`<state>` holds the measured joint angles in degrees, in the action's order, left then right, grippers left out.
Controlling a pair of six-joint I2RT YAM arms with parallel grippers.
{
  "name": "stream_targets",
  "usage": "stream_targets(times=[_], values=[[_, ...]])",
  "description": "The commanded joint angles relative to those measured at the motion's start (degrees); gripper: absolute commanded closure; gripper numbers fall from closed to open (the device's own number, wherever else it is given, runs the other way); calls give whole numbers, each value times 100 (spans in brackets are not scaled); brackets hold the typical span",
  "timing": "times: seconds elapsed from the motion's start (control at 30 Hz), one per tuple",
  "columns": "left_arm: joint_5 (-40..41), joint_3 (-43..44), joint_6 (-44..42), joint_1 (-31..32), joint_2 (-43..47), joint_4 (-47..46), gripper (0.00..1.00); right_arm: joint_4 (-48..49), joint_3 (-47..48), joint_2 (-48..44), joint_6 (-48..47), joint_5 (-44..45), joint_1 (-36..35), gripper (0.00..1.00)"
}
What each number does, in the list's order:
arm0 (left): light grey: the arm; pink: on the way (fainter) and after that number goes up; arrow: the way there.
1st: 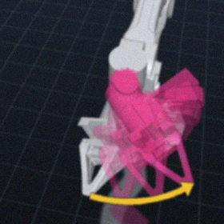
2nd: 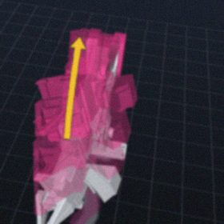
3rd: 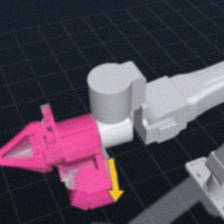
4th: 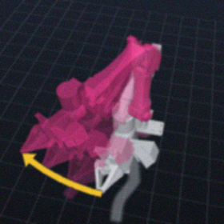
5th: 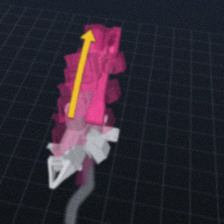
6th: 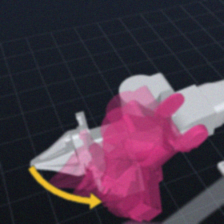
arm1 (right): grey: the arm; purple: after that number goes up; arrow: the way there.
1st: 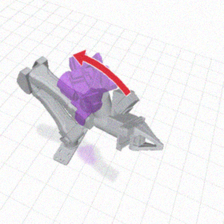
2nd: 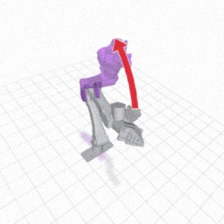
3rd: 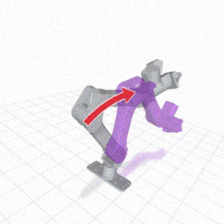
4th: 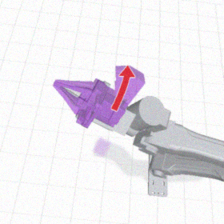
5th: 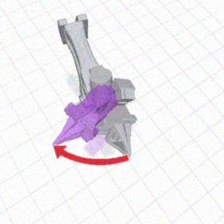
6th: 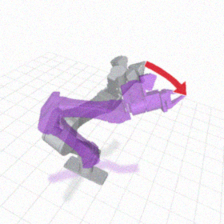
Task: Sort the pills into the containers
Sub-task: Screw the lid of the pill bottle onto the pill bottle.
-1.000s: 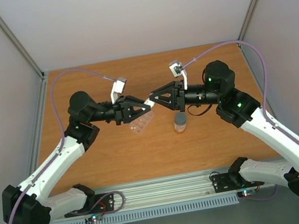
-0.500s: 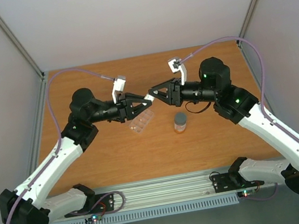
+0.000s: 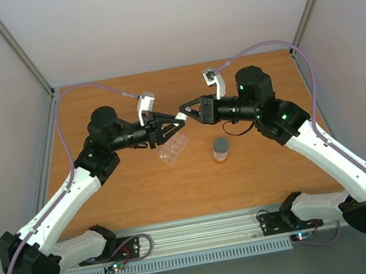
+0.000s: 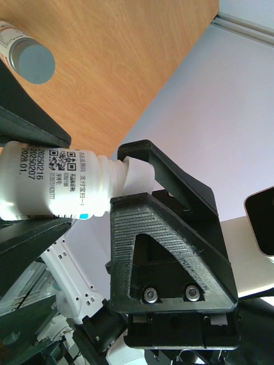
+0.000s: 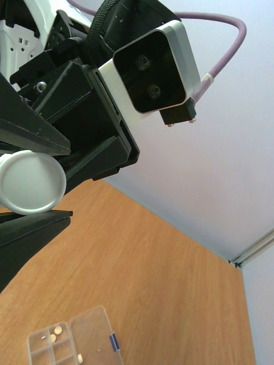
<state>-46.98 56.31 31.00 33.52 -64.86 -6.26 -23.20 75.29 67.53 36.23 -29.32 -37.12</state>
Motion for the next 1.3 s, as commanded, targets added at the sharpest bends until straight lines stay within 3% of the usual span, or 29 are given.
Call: stream_targets(times=[0.0, 0.53, 1.27], values=[[14, 319, -163, 162, 7, -987, 100, -578, -48, 219, 167, -411, -290, 84], [-79, 88, 126, 155, 152, -1271, 100, -499, -67, 69, 153, -272, -291, 68], [3, -112, 143, 47, 384, -1083, 100, -817, -81, -363, 24, 14, -283, 57]])
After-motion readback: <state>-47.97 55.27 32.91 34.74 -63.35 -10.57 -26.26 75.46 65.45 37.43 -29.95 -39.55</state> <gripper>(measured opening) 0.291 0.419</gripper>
